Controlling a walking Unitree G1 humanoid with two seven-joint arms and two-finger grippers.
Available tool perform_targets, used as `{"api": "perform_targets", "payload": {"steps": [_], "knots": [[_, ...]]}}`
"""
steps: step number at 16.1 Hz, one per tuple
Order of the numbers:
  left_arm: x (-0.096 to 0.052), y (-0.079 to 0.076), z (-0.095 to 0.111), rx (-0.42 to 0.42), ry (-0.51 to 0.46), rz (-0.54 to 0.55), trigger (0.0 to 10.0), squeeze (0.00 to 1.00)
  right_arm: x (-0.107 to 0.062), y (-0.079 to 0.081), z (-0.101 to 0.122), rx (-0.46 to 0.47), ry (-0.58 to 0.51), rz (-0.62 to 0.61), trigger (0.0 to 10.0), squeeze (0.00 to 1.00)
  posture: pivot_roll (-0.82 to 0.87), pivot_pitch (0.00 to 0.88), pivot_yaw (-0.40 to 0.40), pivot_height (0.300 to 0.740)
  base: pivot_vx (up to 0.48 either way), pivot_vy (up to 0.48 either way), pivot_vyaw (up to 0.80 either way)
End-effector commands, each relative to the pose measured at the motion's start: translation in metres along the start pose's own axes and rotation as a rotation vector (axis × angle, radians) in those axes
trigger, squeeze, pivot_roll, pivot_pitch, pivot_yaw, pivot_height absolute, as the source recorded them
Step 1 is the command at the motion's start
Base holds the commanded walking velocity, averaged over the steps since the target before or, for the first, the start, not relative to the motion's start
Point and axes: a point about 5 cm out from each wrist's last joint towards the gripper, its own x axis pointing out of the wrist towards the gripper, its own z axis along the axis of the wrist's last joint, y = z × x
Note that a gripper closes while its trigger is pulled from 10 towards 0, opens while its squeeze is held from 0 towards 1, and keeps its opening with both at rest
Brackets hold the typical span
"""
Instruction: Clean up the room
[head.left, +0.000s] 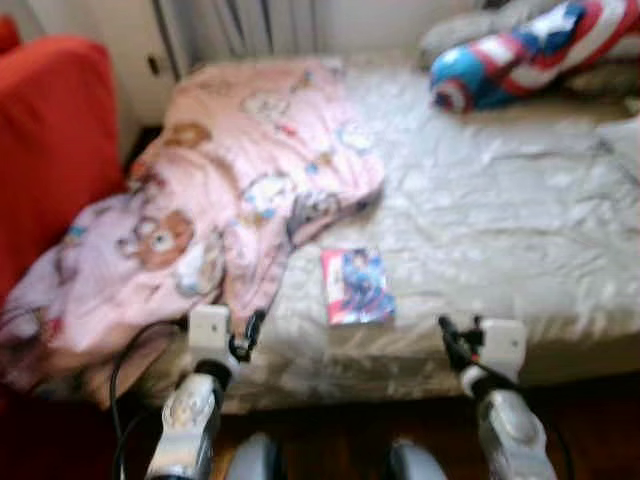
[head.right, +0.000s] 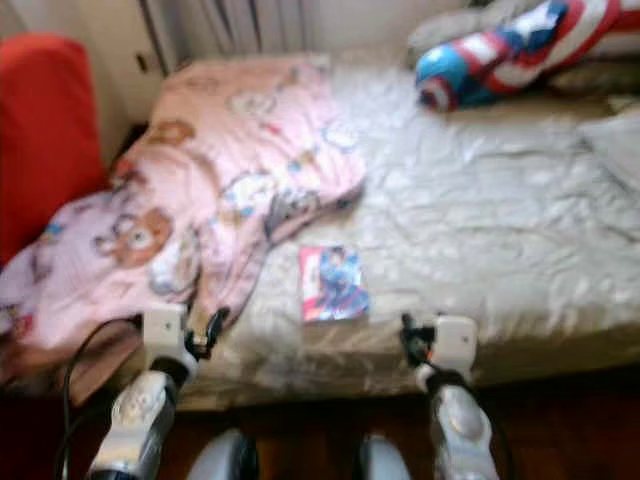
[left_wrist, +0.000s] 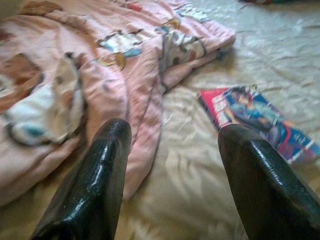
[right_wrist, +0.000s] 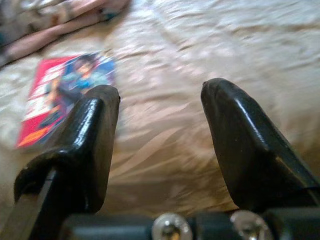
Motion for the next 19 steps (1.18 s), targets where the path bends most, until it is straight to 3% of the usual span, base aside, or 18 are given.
{"api": "perform_targets", "payload": {"steps": [1, 7, 11, 19], "knots": [[-0.0024, 0.0095, 0.0012, 0.015, 0.001, 0.022, 10.0, 0.00, -0.0001, 0.0077, -0.0023, 0.025, 0.003, 0.016, 10.0, 0.00, -0.01, 0.118, 0.008, 0.634, 0.000, 0.000, 0.00], [-0.0020, 0.0071, 0.0013, 0.012, -0.003, 0.017, 10.0, 0.00, 0.0007, 0.0088, -0.0016, 0.001, 0.004, 0.040, 10.0, 0.00, -0.01, 0.119, 0.005, 0.634, 0.000, 0.000, 0.00], [-0.0021, 0.0065, 0.0013, 0.012, -0.002, 0.012, 10.0, 0.00, 0.0003, 0.0104, -0.0017, 0.003, 0.003, 0.047, 10.0, 0.00, -0.01, 0.118, 0.006, 0.634, 0.000, 0.000, 0.71], [-0.0012, 0.0053, 0.0011, 0.017, 0.005, 0.003, 10.0, 0.00, 0.0008, 0.0092, -0.0005, 0.031, -0.004, 0.034, 10.0, 0.00, -0.02, 0.111, 0.012, 0.634, 0.000, 0.000, 0.00]]}}
